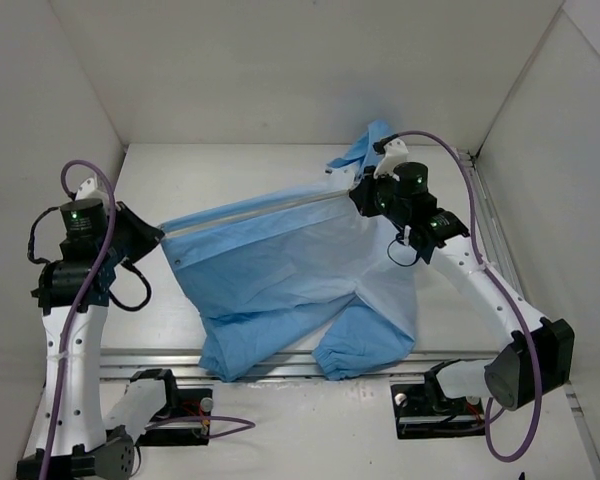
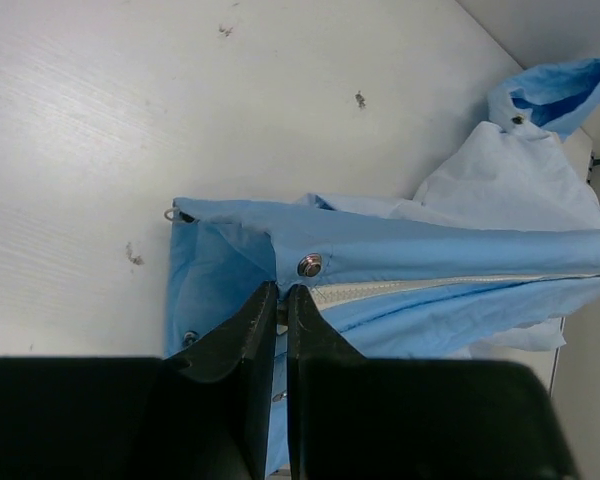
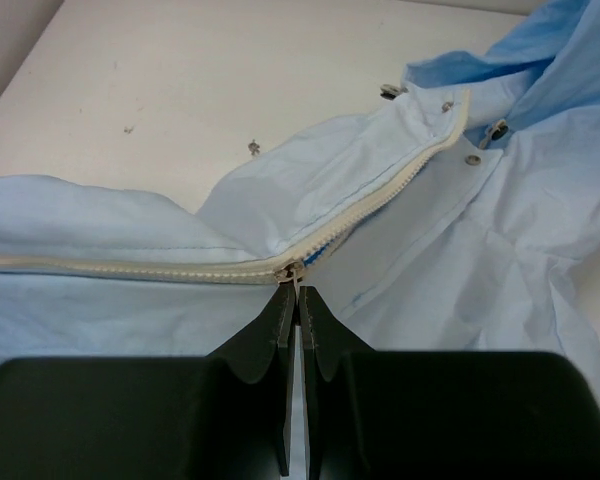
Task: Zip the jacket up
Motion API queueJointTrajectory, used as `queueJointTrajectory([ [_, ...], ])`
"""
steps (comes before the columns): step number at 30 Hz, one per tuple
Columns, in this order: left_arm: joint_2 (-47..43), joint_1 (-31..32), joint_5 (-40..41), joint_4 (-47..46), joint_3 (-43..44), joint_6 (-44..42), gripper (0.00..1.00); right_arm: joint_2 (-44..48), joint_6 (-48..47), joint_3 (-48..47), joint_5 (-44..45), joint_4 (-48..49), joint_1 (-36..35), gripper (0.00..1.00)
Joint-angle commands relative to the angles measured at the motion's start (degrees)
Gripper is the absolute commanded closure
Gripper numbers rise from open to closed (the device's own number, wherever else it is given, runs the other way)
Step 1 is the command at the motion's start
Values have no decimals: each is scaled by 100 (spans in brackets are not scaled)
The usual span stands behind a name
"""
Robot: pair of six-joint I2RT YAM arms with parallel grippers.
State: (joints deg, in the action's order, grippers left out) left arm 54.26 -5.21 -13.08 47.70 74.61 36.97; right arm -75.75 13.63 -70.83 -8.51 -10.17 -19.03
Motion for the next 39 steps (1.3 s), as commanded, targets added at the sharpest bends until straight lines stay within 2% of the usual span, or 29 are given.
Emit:
queueJointTrajectory([
  [1, -179, -497, 1194, 194, -17, -181, 100, 236, -159, 78, 1317, 297, 329, 100],
  [8, -73, -1113, 1053, 573, 422, -181, 100, 157, -229, -54, 1458, 297, 549, 100],
  [11, -117, -1384, 1045, 652, 563, -155, 100, 113, -264, -395, 1562, 288, 558, 100],
  [21, -100, -2247, 324, 723, 1091, -32, 100, -133, -501, -1223, 2090, 148, 654, 100],
  [34, -179, -2485, 253, 793, 1495, 65, 100, -151, -546, -1267, 2618, 68, 1436, 100],
  [39, -258, -2485, 139, 741, 1416, 29, 100, -81, -388, -1451, 2004, 51, 1578, 100],
])
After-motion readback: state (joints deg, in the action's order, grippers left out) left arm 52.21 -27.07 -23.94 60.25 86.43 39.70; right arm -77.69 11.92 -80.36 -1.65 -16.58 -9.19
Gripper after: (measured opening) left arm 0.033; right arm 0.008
